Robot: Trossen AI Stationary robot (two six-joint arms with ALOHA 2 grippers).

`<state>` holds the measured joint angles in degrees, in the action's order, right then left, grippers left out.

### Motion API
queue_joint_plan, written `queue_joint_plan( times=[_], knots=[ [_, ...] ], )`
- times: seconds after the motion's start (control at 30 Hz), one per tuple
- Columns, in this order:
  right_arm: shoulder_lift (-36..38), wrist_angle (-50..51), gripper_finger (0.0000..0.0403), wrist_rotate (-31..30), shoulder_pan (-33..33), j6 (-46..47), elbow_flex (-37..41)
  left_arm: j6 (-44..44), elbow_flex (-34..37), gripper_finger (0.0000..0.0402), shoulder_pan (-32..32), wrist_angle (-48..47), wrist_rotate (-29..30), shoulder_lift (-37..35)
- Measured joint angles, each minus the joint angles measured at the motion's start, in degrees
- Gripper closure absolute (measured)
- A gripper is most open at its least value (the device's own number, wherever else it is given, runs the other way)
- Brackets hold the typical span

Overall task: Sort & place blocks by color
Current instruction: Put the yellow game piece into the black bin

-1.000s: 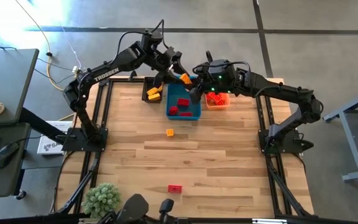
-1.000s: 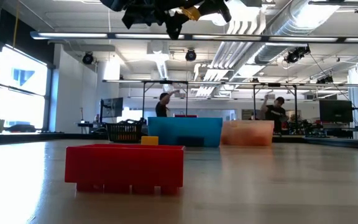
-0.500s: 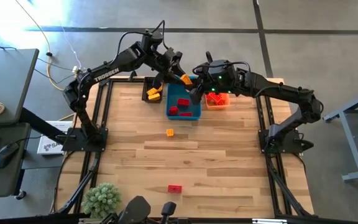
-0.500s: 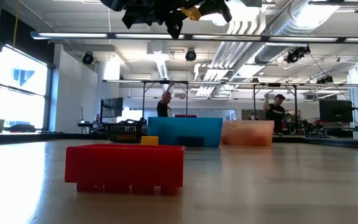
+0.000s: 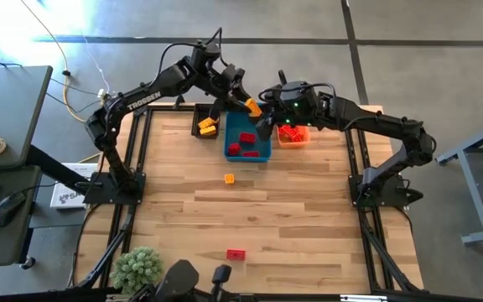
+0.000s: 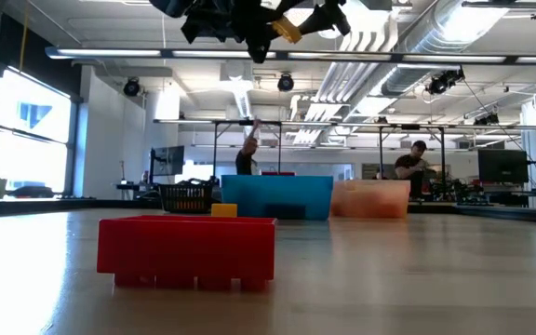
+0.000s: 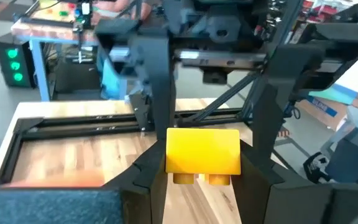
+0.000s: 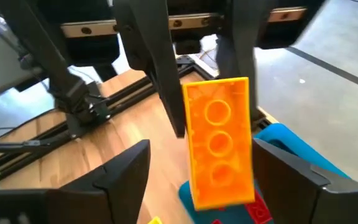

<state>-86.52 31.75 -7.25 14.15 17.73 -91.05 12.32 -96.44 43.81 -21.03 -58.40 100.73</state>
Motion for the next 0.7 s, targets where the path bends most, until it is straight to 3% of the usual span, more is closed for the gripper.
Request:
queue_joint_plan(
  times=[0.13, 0.23, 0.53, 0.7],
  knots=[
    [0.0, 0.2, 0.0138, -1.1, 1.7, -0.2, 0.0, 0.8, 0.0, 0.0287, 1.2, -3.9, 1.0, 0.0],
    [0.0, 0.3, 0.0137, -1.3, 2.9, -1.4, 0.0, 3.7, 0.0, 0.0287, 2.1, -8.9, 6.2, -0.1],
    [0.0, 3.6, 0.0136, -1.2, 5.8, -3.5, 0.0, 14.6, 0.0, 0.0285, 4.9, -27.8, 33.8, -0.2],
    [0.0, 4.7, 0.0135, -1.2, 6.5, -5.8, 0.0, 15.4, 0.0, 0.0285, 5.5, -33.6, 48.0, 0.9]
  ],
)
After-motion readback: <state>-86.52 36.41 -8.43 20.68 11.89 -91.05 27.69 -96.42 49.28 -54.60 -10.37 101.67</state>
